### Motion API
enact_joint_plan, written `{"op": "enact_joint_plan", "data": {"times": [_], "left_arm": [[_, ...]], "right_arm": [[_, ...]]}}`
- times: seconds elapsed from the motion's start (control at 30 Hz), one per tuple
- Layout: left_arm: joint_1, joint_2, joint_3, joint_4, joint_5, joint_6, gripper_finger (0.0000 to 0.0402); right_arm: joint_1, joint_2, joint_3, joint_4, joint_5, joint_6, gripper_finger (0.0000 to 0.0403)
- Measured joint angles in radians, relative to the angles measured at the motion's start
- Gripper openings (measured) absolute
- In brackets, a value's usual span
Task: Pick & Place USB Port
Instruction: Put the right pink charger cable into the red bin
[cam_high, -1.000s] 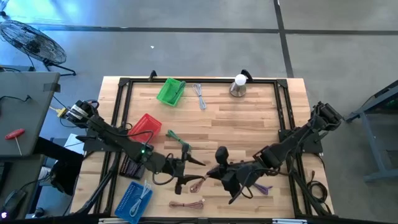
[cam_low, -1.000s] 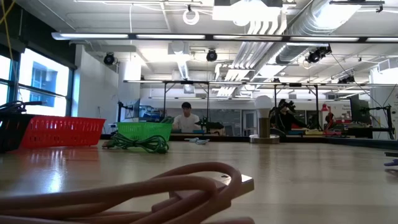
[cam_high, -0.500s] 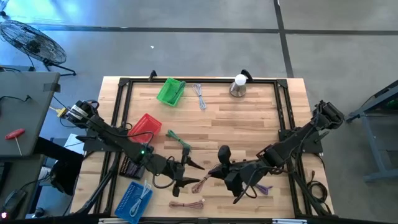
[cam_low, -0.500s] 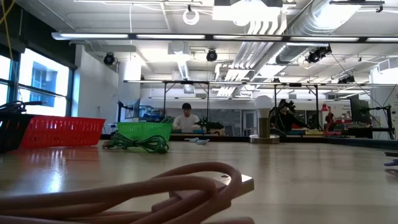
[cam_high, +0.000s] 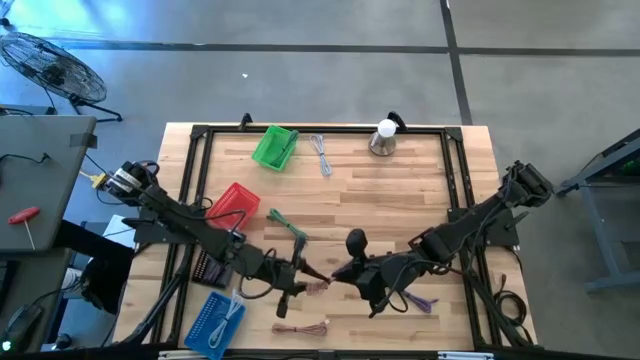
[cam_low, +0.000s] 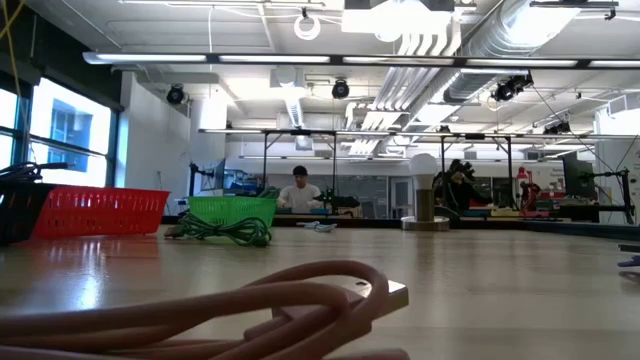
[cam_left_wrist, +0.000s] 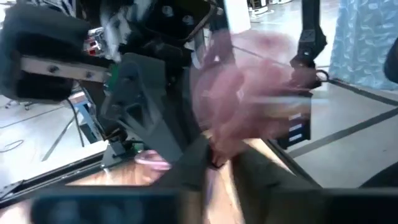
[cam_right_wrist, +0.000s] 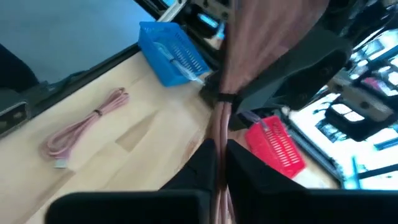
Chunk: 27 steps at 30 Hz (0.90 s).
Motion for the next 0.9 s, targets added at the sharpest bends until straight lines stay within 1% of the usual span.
{"op": "enact_joint_plan", "data": {"times": [0.03, 0.17, 0.23, 0.33, 0.43, 0.5, 0.53, 0.57, 0.63, 0.7, 0.77, 0.83, 0.9], "left_arm": [[0.0, 0.0, 0.0, 0.0, -0.002, 0.003, 0.0025], [-0.002, 0.0, 0.0, -0.003, -0.025, 0.003, 0.0015], [-0.009, 0.0, 0.0, -0.019, -0.088, 0.003, 0.0009], [-0.023, -0.026, 0.0, -0.111, -0.284, 0.004, 0.0009], [-0.044, -0.084, 0.001, -0.257, -0.565, -0.019, 0.0008], [-0.056, -0.126, 0.001, -0.395, -0.762, -0.091, 0.0008], [-0.056, -0.153, 0.001, -0.48, -0.837, -0.131, 0.0008], [-0.057, -0.178, 0.001, -0.575, -0.902, -0.185, 0.0008], [-0.061, -0.234, 0.001, -0.769, -0.985, -0.328, 0.0008], [-0.057, -0.285, 0.001, -0.972, -0.998, -0.483, 0.0008], [-0.035, -0.33, 0.002, -1.171, -0.981, -0.654, 0.0008], [0.0, -0.366, 0.002, -1.344, -0.905, -0.826, 0.0008], [0.041, -0.391, 0.002, -1.514, -0.796, -0.99, 0.0008]], "right_arm": [[-0.001, 0.0, 0.0, -0.005, -0.011, 0.014, 0.003], [-0.004, 0.0, 0.0, -0.007, -0.024, 0.063, 0.0083], [0.0, 0.0, 0.0, -0.007, 0.01, 0.068, 0.0108], [0.02, -0.004, 0.0, -0.008, 0.114, 0.062, 0.0143], [0.045, -0.015, 0.0, -0.018, 0.225, 0.052, 0.0169], [0.056, -0.019, 0.0, -0.018, 0.295, 0.051, 0.0179], [0.064, -0.023, 0.0, -0.031, 0.326, 0.051, 0.0181], [0.069, -0.024, 0.0, -0.038, 0.348, 0.052, 0.0183], [0.072, -0.03, 0.0, -0.055, 0.371, 0.063, 0.0184], [0.072, -0.032, 0.0, -0.076, 0.384, 0.078, 0.0181], [0.072, -0.032, 0.0, -0.097, 0.384, 0.093, 0.0176], [0.071, -0.032, 0.0, -0.116, 0.383, 0.109, 0.0171], [0.065, -0.032, 0.0, -0.137, 0.383, 0.119, 0.0165]]}}
